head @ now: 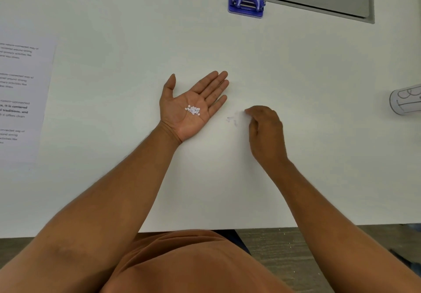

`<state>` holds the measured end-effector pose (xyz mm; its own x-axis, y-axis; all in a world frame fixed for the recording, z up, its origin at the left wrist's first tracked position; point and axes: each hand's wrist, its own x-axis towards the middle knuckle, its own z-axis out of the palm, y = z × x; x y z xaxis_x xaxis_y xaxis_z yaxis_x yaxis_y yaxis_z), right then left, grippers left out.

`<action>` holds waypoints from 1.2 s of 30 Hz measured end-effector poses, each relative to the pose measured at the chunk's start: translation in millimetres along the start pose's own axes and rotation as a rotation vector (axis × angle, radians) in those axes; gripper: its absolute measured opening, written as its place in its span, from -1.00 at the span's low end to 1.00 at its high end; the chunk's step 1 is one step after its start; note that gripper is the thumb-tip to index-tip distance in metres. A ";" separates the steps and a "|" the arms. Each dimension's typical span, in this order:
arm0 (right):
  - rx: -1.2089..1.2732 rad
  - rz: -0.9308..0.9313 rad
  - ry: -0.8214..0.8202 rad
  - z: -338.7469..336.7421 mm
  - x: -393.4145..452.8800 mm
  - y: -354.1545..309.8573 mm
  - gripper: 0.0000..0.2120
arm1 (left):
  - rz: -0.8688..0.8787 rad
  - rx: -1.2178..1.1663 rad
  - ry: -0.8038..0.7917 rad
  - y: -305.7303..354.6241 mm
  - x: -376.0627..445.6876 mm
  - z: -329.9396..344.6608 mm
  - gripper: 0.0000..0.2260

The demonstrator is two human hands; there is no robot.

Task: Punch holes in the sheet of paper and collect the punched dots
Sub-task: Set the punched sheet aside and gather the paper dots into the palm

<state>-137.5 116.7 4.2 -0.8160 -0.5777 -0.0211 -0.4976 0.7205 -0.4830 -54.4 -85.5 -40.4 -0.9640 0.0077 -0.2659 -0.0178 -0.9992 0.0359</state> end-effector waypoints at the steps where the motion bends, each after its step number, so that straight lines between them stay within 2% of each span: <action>1: -0.059 -0.033 -0.034 4.5 -1.9 -0.4 -0.66 | 0.002 0.001 0.000 0.0 0.3 0.3 -0.17; 6: -0.162 -0.220 -0.143 22.4 -15.9 -10.4 -0.58 | 0.007 0.009 0.007 -0.6 -0.3 0.9 -0.17; 13: -0.130 -0.296 -0.058 17.9 -13.1 -0.5 -0.58 | 0.003 0.019 0.013 -2.4 -1.9 2.9 -0.17; 18: -0.228 -0.526 -0.245 14.9 -5.3 7.8 -0.58 | 0.005 0.036 0.015 -2.8 -2.2 2.1 -0.17; 22: -0.210 -0.421 -0.356 -2.6 -9.4 17.8 -0.49 | -0.002 0.039 0.011 -4.0 -2.7 1.3 -0.18; 25: -0.220 -0.394 -0.385 -9.8 -15.2 15.8 -0.52 | -0.006 0.046 0.010 -4.9 -2.6 0.8 -0.18; 31: -0.256 -0.382 -0.300 -2.8 -10.8 -3.2 -0.77 | -0.021 0.044 0.009 -4.3 -0.8 0.8 -0.18; 36: -0.244 -0.399 -0.240 5.7 -6.1 -3.8 -0.80 | -0.025 0.036 0.007 -3.7 0.6 -0.2 -0.18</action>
<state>-129.0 115.3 1.2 -0.4730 -0.8763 -0.0910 -0.8332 0.4786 -0.2771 -54.8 -81.8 -40.9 -0.9612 0.0321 -0.2739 -0.0514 -0.9967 0.0636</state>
